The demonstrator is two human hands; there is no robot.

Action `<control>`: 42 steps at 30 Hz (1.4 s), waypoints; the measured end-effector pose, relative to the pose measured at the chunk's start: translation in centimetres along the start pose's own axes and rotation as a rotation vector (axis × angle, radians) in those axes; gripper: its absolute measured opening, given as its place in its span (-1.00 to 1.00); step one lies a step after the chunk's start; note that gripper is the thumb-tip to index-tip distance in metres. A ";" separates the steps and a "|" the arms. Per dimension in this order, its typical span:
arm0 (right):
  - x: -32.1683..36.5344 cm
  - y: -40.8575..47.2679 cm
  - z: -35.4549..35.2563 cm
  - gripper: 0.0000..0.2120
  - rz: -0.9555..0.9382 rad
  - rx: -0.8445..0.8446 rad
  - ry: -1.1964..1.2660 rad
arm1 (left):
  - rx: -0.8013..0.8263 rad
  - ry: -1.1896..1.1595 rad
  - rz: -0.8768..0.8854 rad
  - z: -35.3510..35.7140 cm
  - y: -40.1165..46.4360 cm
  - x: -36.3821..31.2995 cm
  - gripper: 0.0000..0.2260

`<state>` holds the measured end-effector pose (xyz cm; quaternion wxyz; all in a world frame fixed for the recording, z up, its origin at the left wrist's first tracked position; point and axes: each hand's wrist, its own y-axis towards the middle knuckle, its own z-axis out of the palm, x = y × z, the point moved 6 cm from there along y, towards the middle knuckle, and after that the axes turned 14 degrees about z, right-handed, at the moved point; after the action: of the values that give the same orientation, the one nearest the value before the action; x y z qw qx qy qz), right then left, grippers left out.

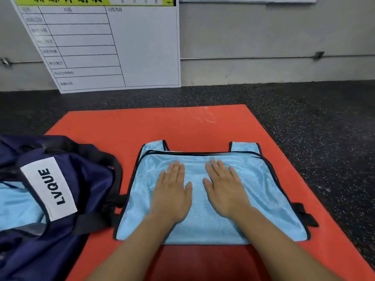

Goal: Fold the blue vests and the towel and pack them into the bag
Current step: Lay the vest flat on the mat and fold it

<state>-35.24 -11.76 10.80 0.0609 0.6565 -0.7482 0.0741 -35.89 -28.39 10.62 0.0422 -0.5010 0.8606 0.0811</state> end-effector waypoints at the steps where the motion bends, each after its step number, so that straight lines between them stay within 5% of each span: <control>1: -1.5 0.3 0.0 -0.26 0.043 -0.002 -0.004 | -0.011 0.009 -0.045 -0.3 -0.5 1.5 -0.24; 9: -11.0 0.3 -2.9 -0.35 0.356 -0.108 -0.141 | -0.041 0.130 -0.260 -2.6 -3.0 8.3 -0.35; 16: 3.6 -2.8 0.3 -0.31 -0.073 -0.079 0.042 | -0.091 -0.012 0.101 -0.6 -1.9 -2.5 -0.44; 20: -2.9 -1.3 -0.4 -0.38 0.119 -0.043 0.020 | -0.027 0.034 -0.121 -1.2 -3.3 3.6 -0.24; 25: -10.3 -0.9 -2.7 -0.36 0.358 -0.070 -0.039 | -0.057 0.123 -0.289 -3.2 -4.4 7.6 -0.39; 32: 4.5 -3.5 0.7 -0.31 -0.160 -0.037 0.017 | -0.120 -0.006 0.070 -1.1 -1.5 -2.7 -0.45; 39: -11.3 0.3 -2.8 -0.36 0.310 -0.056 -0.067 | -0.034 0.085 -0.319 -3.0 -4.7 10.2 -0.37; 42: -7.3 -0.5 -2.8 -0.33 0.170 -0.071 0.018 | -0.164 0.147 -0.197 -3.6 -3.3 6.2 -0.40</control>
<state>-33.83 -4.17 12.24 0.0843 0.5873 -0.8028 0.0582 -36.06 -35.99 12.86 -0.0543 -0.5894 0.7985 0.1095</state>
